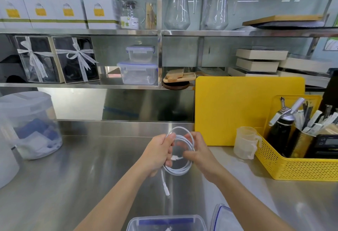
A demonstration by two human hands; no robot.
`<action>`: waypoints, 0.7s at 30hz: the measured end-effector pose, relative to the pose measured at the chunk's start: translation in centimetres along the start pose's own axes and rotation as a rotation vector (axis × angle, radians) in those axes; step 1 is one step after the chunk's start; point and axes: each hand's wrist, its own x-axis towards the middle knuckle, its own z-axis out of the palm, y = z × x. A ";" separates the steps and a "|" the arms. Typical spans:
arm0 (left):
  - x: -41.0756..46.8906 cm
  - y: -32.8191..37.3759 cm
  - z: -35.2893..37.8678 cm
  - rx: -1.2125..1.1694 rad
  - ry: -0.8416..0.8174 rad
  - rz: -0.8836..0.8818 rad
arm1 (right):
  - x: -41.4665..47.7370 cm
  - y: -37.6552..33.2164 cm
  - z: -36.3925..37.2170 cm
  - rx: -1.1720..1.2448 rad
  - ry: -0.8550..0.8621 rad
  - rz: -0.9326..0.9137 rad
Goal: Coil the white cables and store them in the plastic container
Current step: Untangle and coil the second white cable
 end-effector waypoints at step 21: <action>-0.6 1.7 -3.8 -0.110 -0.198 -0.203 | -1.1 2.0 -5.9 -0.092 0.082 0.114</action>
